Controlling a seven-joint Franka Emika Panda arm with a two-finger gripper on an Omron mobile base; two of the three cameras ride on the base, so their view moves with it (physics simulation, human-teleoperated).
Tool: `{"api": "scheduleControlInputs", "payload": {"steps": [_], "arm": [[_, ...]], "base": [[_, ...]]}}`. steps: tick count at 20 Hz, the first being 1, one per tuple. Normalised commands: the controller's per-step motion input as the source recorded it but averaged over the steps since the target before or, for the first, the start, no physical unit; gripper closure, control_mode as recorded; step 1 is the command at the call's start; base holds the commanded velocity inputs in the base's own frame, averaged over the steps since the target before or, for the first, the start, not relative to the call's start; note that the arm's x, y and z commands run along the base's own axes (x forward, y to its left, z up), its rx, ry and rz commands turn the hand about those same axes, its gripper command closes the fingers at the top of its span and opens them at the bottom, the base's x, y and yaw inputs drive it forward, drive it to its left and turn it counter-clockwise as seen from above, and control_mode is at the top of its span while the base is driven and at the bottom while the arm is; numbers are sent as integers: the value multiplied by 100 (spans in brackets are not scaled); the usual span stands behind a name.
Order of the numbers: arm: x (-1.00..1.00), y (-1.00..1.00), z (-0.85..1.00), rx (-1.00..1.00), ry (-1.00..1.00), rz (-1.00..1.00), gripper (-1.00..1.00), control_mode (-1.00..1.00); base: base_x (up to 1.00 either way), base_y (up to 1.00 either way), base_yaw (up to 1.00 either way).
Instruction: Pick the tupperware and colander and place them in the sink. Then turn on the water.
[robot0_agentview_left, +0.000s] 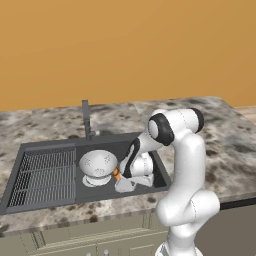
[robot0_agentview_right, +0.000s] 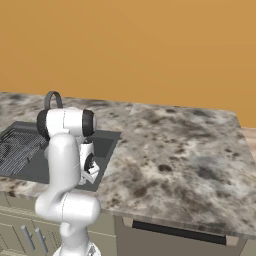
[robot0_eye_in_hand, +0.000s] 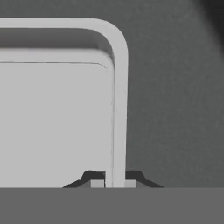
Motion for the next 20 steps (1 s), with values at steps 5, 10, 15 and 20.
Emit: {"api": "scheduleControlInputs", "payload": {"steps": [5,10,15,20], "arm": [[1,7,-4,0,0,0,100,-100],[17,8,-9,0,0,0,100,-100],[20,5,-16,0,0,0,100,-100],[9,3,-10,0,0,0,100,-100]], "base": [[0,0,0],[0,0,0],[0,0,0],[0,0,0]]}}
